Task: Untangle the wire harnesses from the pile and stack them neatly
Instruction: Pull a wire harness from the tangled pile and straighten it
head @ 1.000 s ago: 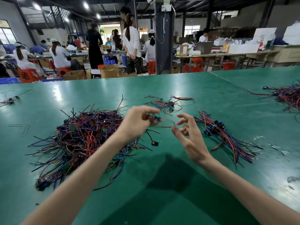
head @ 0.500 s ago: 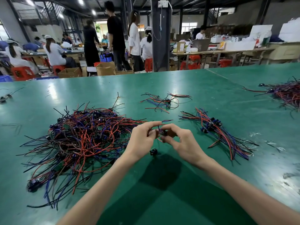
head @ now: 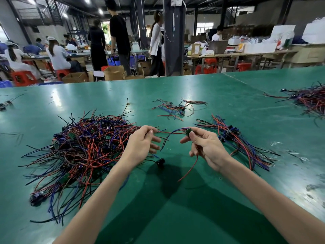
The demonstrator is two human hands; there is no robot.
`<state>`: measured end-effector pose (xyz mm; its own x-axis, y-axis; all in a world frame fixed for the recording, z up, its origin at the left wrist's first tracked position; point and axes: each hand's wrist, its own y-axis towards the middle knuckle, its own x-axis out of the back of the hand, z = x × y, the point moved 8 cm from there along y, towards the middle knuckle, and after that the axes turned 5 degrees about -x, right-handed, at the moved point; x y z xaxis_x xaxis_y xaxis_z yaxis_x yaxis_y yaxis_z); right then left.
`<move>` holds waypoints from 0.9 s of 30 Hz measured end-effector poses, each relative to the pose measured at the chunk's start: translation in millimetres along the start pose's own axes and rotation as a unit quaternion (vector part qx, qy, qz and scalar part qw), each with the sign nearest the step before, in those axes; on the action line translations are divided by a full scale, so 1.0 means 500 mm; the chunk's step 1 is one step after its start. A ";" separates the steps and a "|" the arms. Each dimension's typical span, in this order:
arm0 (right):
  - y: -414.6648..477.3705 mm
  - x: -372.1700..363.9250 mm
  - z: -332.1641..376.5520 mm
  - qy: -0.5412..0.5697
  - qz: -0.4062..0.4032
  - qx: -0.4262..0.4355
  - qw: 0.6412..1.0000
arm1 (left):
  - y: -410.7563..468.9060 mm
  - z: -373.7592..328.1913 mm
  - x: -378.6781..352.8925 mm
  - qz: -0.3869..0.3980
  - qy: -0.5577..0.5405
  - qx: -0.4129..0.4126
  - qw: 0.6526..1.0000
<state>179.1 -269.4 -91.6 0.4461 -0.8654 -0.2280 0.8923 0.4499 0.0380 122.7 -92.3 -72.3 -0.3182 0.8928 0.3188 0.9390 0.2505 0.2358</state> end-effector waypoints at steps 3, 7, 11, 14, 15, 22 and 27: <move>0.000 0.010 -0.006 0.013 -0.021 -0.029 0.999 | -0.004 -0.016 0.009 0.047 0.266 -0.077 0.960; 0.002 0.024 -0.015 0.024 -0.047 -0.058 0.997 | -0.023 0.006 -0.013 0.162 0.366 -0.044 0.915; 0.003 0.038 -0.023 0.027 -0.065 -0.081 0.994 | -0.029 0.023 -0.035 0.198 0.423 -0.048 0.883; 0.003 0.036 -0.024 0.044 -0.061 -0.081 0.994 | -0.023 0.020 -0.032 0.186 0.406 -0.067 0.892; 0.004 0.034 -0.024 0.054 -0.058 -0.076 0.994 | -0.021 0.015 -0.033 0.175 0.378 -0.079 0.906; -0.006 -0.026 -0.038 0.109 0.050 -0.095 0.988 | -0.044 -0.057 -0.062 0.001 0.161 -0.228 0.960; -0.007 -0.025 -0.028 0.122 0.039 -0.074 0.989 | -0.048 -0.049 -0.064 -0.024 0.113 -0.243 0.963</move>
<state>169.4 -257.0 -102.3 0.4672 -0.7561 -0.4583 0.8278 0.5561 -0.0735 107.0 -136.2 -65.5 -0.4320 0.7667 0.4749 0.7673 0.0357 0.6403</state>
